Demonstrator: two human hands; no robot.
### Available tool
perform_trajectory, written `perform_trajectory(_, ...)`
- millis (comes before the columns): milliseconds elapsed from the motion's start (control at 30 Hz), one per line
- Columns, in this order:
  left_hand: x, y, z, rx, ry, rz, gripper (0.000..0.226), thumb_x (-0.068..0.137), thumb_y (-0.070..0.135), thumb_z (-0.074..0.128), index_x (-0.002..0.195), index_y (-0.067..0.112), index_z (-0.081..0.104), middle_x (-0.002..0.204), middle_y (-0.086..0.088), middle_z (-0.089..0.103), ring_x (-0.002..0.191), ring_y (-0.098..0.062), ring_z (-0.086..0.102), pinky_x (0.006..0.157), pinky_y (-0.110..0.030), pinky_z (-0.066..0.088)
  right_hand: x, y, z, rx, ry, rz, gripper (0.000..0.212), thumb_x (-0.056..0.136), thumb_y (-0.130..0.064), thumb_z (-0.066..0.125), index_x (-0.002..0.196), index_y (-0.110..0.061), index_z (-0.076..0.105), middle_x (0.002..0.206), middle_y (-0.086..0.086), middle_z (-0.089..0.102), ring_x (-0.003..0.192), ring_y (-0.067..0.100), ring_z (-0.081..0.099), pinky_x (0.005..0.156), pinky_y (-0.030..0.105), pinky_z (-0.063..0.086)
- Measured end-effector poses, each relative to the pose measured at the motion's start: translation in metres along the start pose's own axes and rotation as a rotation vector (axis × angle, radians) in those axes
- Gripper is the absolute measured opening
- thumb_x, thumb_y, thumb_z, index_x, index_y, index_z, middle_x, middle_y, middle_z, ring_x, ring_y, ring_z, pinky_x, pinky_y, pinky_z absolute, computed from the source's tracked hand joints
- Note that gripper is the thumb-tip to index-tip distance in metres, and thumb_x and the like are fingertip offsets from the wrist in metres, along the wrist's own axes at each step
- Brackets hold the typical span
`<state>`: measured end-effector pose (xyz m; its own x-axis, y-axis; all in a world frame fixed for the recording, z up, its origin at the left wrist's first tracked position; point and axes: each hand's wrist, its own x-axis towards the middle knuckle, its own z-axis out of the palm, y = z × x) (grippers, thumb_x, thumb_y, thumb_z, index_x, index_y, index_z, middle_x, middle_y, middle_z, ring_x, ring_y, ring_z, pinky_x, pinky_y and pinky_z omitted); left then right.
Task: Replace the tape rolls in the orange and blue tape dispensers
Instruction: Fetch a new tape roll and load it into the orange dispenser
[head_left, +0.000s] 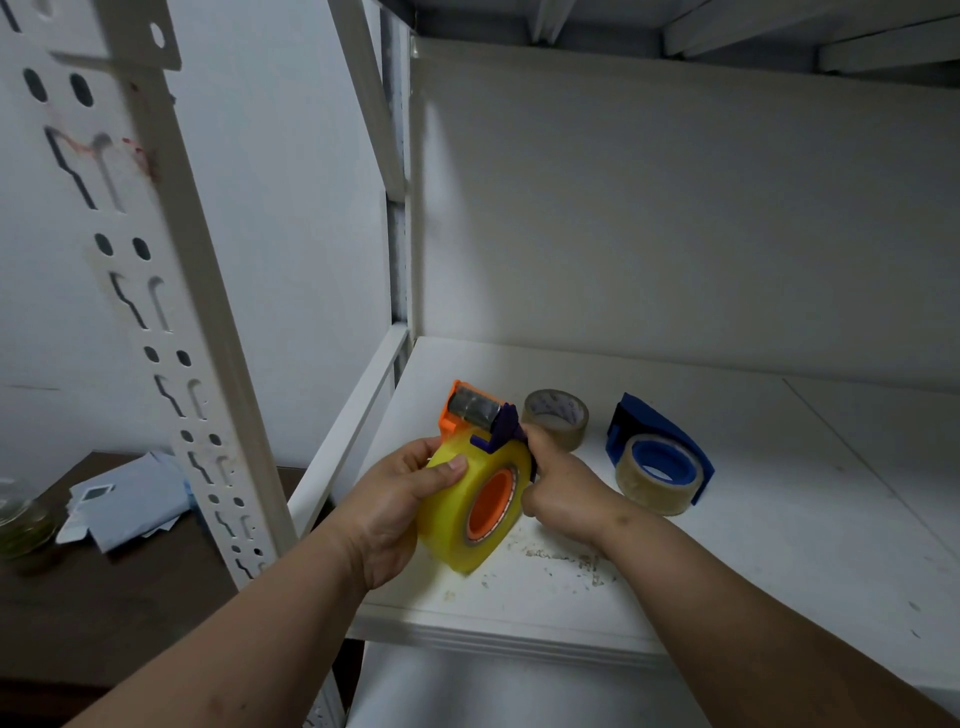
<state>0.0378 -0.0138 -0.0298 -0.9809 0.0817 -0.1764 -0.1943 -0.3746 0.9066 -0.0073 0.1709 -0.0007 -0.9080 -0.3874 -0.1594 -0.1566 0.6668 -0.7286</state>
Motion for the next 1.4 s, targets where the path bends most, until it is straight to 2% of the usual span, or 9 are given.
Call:
perform_trajectory(200, 0.002, 0.002, 0.002, 0.077, -0.006, 0.011, 0.047, 0.078, 0.028, 0.076, 0.121, 0.014, 0.067, 0.115, -0.017, 0.074, 0.104, -0.036, 0.070, 0.086, -0.044, 0.056, 0.005, -0.009, -0.017, -0.129, -0.058, -0.049, 0.061, 0.085, -0.008, 0.047, 0.140, -0.033, 0.034, 0.107, -0.005, 0.058, 0.090, 0.009, 0.056, 0.070, 0.022, 0.046)
perform_trajectory(300, 0.004, 0.005, 0.006, 0.139, -0.033, -0.005, 0.044, 0.077, 0.029, 0.075, 0.119, 0.017, 0.069, 0.114, -0.014, 0.075, 0.106, -0.036, 0.070, 0.092, -0.047, 0.055, 0.008, -0.018, -0.034, 0.160, -0.009, -0.051, 0.078, 0.082, 0.014, 0.039, 0.144, -0.033, 0.032, 0.148, 0.000, 0.041, 0.132, 0.017, 0.043, 0.084, 0.020, 0.048)
perform_trajectory(433, 0.005, 0.006, 0.008, 0.173, -0.048, -0.019, 0.044, 0.079, 0.031, 0.075, 0.121, 0.017, 0.068, 0.115, -0.014, 0.074, 0.109, -0.037, 0.068, 0.098, -0.052, 0.052, 0.008, -0.021, -0.036, 0.425, -0.104, -0.105, 0.081, 0.072, 0.021, 0.037, 0.127, -0.035, 0.056, 0.132, 0.003, 0.058, 0.120, 0.022, 0.054, 0.075, 0.023, 0.053)
perform_trajectory(667, 0.006, 0.007, 0.010, 0.102, -0.002, -0.008, 0.046, 0.075, 0.027, 0.071, 0.118, 0.011, 0.069, 0.110, -0.016, 0.076, 0.099, -0.034, 0.072, 0.084, -0.042, 0.059, 0.008, -0.007, -0.025, 0.258, -0.072, -0.090, 0.072, 0.076, 0.016, 0.043, 0.130, -0.031, 0.053, 0.128, 0.004, 0.060, 0.120, 0.023, 0.054, 0.102, 0.046, 0.045)
perform_trajectory(800, 0.006, 0.009, 0.012, 0.124, -0.003, -0.027, 0.044, 0.077, 0.026, 0.071, 0.119, 0.012, 0.069, 0.111, -0.016, 0.075, 0.103, -0.036, 0.071, 0.088, -0.045, 0.058, 0.001, 0.005, -0.027, 0.136, -0.083, -0.112, 0.072, 0.080, 0.010, 0.045, 0.136, -0.035, 0.045, 0.136, -0.005, 0.053, 0.127, 0.016, 0.045, 0.106, 0.036, 0.038)
perform_trajectory(967, 0.007, 0.014, 0.013, 0.141, 0.012, -0.048, 0.045, 0.075, 0.028, 0.071, 0.117, 0.013, 0.069, 0.109, -0.015, 0.076, 0.098, -0.034, 0.073, 0.081, -0.041, 0.060, -0.003, 0.019, -0.026, 0.241, -0.097, -0.035, 0.079, 0.077, 0.018, 0.041, 0.138, -0.031, 0.044, 0.137, -0.009, 0.051, 0.131, 0.009, 0.043, 0.087, 0.019, 0.043)
perform_trajectory(1100, 0.010, 0.020, 0.012, 0.122, 0.041, -0.062, 0.037, 0.083, 0.024, 0.067, 0.117, 0.008, 0.068, 0.107, -0.016, 0.077, 0.092, -0.031, 0.074, 0.078, -0.040, 0.060, 0.006, 0.020, -0.017, 0.214, -0.023, -0.062, 0.064, 0.079, -0.007, 0.064, 0.134, -0.034, 0.044, 0.124, -0.006, 0.061, 0.113, 0.013, 0.058, 0.094, 0.032, 0.049)
perform_trajectory(1233, 0.009, 0.024, 0.010, 0.058, 0.092, -0.143, 0.030, 0.091, 0.023, 0.062, 0.115, 0.006, 0.068, 0.104, -0.017, 0.077, 0.084, -0.030, 0.075, 0.067, -0.039, 0.062, 0.010, 0.024, -0.006, 0.083, -0.010, -0.077, 0.067, 0.077, -0.031, 0.069, 0.131, -0.043, 0.030, 0.114, -0.008, 0.060, 0.100, 0.008, 0.059, 0.084, 0.029, 0.051)
perform_trajectory(1400, 0.013, 0.028, 0.008, 0.078, 0.193, -0.191, 0.040, 0.093, 0.031, 0.062, 0.123, 0.005, 0.062, 0.115, -0.023, 0.072, 0.103, -0.040, 0.069, 0.087, -0.052, 0.057, 0.020, 0.020, 0.001, -0.090, 0.065, -0.074, 0.050, 0.083, -0.039, 0.061, 0.126, -0.035, 0.036, 0.109, -0.003, 0.060, 0.096, 0.018, 0.059, 0.082, 0.037, 0.052)
